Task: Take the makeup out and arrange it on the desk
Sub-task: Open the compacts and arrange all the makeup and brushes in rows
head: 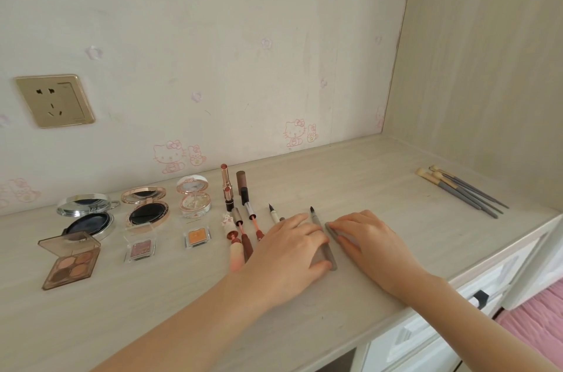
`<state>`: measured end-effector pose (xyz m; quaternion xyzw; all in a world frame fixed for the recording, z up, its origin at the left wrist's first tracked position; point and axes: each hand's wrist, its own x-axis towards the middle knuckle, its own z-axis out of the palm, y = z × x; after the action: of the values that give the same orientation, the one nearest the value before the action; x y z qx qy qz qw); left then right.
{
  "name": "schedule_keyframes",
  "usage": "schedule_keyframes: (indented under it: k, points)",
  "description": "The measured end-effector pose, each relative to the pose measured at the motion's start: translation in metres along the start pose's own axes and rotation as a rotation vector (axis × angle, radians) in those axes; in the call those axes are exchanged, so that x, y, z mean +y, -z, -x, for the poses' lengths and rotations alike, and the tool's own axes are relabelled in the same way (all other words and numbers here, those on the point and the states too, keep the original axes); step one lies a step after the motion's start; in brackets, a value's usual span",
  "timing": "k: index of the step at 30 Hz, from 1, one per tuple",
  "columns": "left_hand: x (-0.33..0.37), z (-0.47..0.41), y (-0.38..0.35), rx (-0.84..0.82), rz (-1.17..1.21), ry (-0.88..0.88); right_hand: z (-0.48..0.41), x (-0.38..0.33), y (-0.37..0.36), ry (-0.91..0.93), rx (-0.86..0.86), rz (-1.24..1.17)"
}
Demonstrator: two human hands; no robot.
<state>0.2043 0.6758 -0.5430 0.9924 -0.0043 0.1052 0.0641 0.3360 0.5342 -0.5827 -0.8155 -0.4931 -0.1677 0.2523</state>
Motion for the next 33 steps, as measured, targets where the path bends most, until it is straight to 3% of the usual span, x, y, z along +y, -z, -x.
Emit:
schedule_keyframes:
  k: [33]
  points:
    - [-0.035, -0.002, -0.003, 0.161, -0.041, 0.123, -0.048, -0.018, -0.041, -0.021, -0.129, -0.172]
